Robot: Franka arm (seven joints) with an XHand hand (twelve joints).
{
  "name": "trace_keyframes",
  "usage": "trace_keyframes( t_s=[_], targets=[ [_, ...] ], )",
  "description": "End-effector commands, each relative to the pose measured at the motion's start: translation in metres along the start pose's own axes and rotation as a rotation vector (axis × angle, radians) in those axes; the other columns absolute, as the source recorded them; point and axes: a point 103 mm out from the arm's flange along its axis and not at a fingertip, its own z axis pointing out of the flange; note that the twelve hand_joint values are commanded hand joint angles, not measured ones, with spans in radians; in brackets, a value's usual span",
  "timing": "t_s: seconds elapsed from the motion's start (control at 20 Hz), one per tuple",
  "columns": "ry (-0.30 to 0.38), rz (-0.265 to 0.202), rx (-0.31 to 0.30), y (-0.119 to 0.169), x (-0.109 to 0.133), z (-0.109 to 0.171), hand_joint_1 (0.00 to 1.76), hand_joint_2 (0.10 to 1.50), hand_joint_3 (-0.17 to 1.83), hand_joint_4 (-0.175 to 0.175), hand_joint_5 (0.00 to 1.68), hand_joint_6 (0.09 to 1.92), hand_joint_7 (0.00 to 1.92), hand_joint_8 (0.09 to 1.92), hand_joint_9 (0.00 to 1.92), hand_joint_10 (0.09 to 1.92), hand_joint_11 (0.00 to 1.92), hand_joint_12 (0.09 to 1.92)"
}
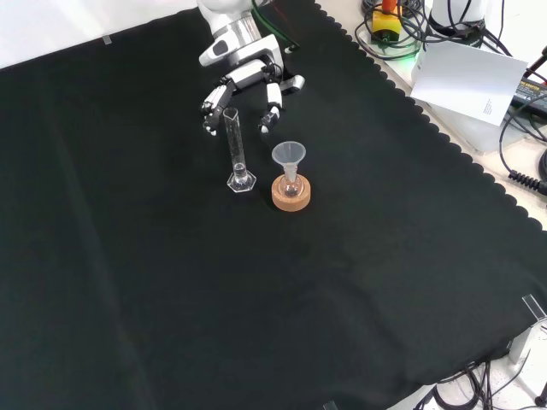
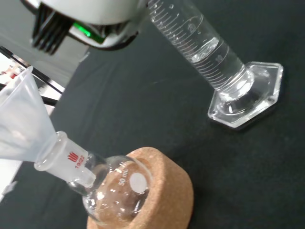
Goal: Pick up the graduated cylinder.
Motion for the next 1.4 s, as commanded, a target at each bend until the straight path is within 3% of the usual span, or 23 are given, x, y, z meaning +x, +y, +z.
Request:
trace_keyframes(
  t_s=[0.05,0.45,0.75,1.2,1.4],
  targets=[
    [0.094,-0.053,-0.046,0.011,0.004,0.009,1.03,0.51,0.69,-0.060,0.56,0.09,0.42,0.68,0.62,0.59,0.39,1.30],
    [0.187,-0.089,-0.077,0.024,0.007,0.013,1.09,0.49,0.73,-0.052,0.63,0.12,0.52,0.67,0.71,0.56,0.43,1.28],
    [0.231,-0.114,-0.058,0.029,0.008,0.024,1.10,0.49,0.75,-0.040,0.55,0.53,0.58,0.65,0.78,0.49,0.46,1.28],
    [0.296,-0.148,-0.092,0.034,0.012,0.029,1.12,0.49,0.76,-0.029,0.56,0.68,0.60,0.66,0.79,0.49,0.47,1.27],
    [0.311,-0.131,-0.103,0.035,0.010,0.030,1.16,0.51,0.76,-0.025,0.62,0.77,0.65,0.66,0.86,0.49,0.56,1.23]
  ],
)
